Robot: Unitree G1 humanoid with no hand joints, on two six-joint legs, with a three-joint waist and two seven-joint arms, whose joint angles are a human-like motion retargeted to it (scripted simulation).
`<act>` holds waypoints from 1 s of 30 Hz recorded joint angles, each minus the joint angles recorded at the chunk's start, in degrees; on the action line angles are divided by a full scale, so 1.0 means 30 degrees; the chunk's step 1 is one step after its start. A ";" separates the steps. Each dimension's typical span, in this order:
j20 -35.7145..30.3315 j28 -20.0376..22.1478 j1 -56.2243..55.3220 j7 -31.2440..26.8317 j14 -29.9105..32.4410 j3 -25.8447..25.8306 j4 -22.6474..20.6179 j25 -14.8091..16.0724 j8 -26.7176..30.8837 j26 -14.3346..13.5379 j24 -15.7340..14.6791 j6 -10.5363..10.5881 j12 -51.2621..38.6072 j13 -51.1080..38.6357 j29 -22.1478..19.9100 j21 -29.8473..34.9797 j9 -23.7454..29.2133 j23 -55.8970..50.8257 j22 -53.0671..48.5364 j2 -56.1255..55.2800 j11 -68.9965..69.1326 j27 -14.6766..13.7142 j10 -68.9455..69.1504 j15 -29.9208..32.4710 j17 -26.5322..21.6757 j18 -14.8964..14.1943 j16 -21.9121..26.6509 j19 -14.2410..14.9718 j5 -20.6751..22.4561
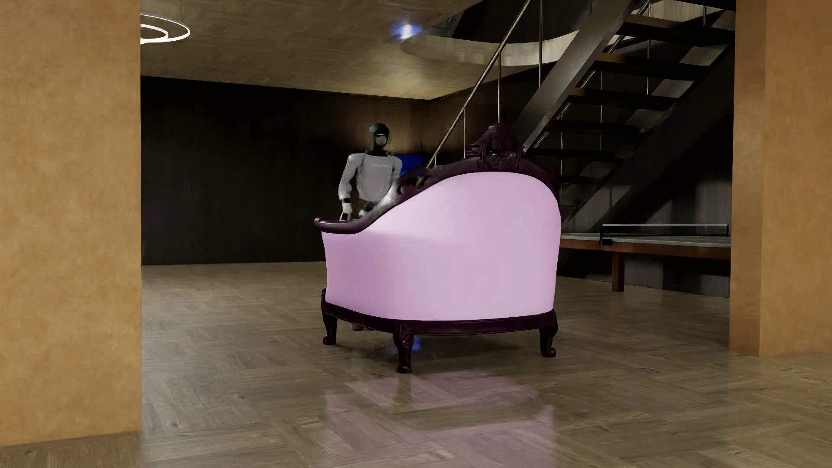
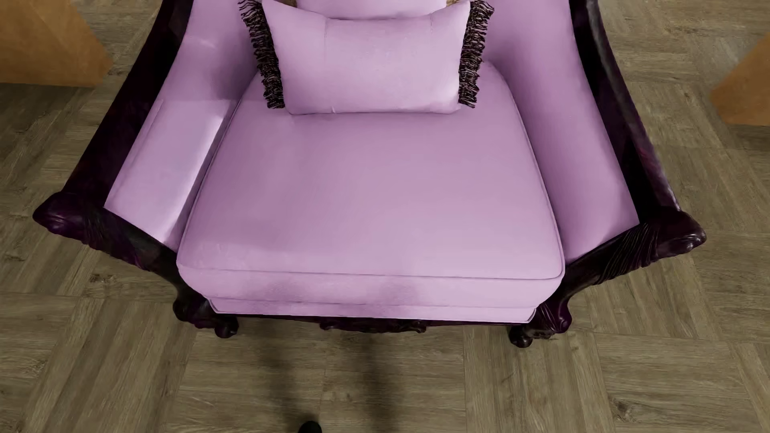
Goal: Walk to the light pink armchair
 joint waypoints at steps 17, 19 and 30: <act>-0.1646 0.0500 0.4376 0.4933 -0.4749 -0.0166 -0.0105 -0.0018 -0.1044 -0.1205 0.0423 0.1991 0.0069 -0.5372 -0.2877 -0.1293 -0.0842 -0.3269 -0.2027 -0.1065 0.1553 -0.2364 0.0737 0.1019 0.0851 0.3497 0.0376 0.0259 -0.0637; -0.1330 0.1059 0.4482 0.5254 -0.4694 -0.0096 -0.0981 -0.0384 -0.0496 -0.1718 -0.0064 0.1812 0.0557 -0.4717 -0.1045 -0.0986 -0.0792 -0.2108 -0.2936 -0.2236 0.3659 -0.1983 0.0539 0.0900 0.0691 0.3937 0.0035 0.0532 -0.1833; -0.0636 0.0775 0.3817 0.5675 -0.4609 -0.0202 -0.2942 0.0566 -0.4134 -0.0349 0.0070 -0.0148 0.2202 0.2322 0.0550 -0.3910 -0.0720 0.0519 0.0199 -0.2345 0.4092 -0.0142 0.1445 0.0656 0.1174 0.5060 -0.0056 -0.0675 -0.4984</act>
